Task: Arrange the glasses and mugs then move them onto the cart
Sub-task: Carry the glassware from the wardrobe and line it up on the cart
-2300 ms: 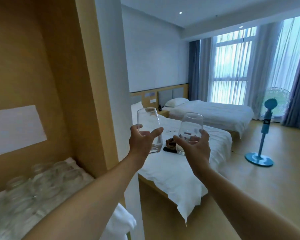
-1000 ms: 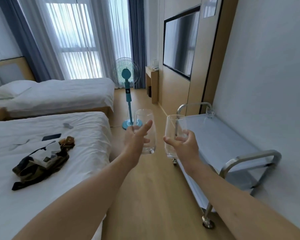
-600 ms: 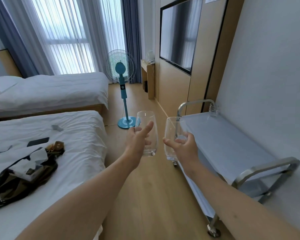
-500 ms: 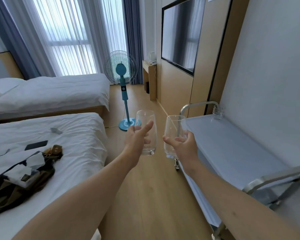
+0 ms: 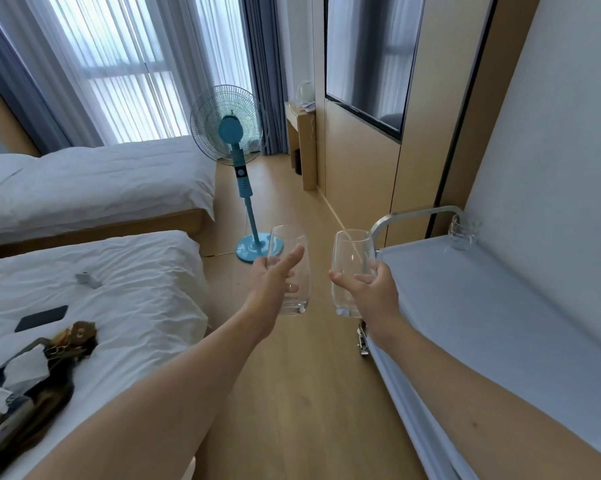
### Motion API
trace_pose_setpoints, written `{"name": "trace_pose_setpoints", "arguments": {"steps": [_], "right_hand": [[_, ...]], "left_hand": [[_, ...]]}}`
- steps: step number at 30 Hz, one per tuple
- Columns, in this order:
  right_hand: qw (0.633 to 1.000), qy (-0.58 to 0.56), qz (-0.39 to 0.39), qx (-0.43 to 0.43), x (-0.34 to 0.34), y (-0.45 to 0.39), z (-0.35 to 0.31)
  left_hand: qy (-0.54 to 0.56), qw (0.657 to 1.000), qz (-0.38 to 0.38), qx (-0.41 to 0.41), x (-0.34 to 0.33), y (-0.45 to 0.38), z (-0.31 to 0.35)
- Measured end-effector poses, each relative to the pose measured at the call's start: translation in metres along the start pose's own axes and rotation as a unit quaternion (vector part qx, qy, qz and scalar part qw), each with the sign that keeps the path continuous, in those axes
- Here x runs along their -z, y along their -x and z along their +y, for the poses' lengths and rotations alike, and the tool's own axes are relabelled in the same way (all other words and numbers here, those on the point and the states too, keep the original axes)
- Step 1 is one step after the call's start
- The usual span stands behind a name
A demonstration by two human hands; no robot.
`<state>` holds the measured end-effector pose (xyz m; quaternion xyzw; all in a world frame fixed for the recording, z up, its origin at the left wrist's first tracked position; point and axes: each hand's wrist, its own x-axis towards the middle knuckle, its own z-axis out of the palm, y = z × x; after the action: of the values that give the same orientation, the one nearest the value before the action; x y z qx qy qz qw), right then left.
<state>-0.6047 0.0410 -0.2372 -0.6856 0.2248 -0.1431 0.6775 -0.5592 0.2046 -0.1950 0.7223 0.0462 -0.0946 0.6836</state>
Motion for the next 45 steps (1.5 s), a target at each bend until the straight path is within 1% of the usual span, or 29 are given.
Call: {"name": "trace_pose_setpoints", "arguments": {"steps": [7,15,21,26,31,35,42,45], "right_hand": [[0.998,0.016,0.040,-0.039,0.003,-0.065,0.016],[0.989,0.011,0.124,-0.083,-0.015,-0.138,0.035],[0.971,0.017,0.192,-0.143,-0.044,-0.175,0.069],[0.944,0.026,0.252,-0.211,-0.071,-0.188,0.107],[0.916,-0.003,0.302,-0.265,-0.082,-0.185,0.139],[0.902,-0.015,0.319,-0.290,-0.078,-0.187,0.161],[0.887,-0.071,0.320,-0.324,-0.059,-0.210,0.196],[0.883,-0.098,0.320,-0.328,-0.051,-0.224,0.217]], "left_hand": [[-0.028,0.999,-0.030,0.027,-0.027,-0.075,-0.005],[-0.063,0.989,-0.123,0.058,-0.055,-0.182,-0.012],[-0.092,0.972,-0.191,0.099,-0.065,-0.266,-0.044],[-0.116,0.950,-0.245,0.156,-0.072,-0.319,-0.083],[-0.145,0.925,-0.298,0.184,-0.087,-0.341,-0.116],[-0.186,0.902,-0.338,0.196,-0.103,-0.348,-0.141],[-0.221,0.890,-0.330,0.223,-0.136,-0.364,-0.165],[-0.240,0.884,-0.339,0.216,-0.160,-0.372,-0.178]]}}
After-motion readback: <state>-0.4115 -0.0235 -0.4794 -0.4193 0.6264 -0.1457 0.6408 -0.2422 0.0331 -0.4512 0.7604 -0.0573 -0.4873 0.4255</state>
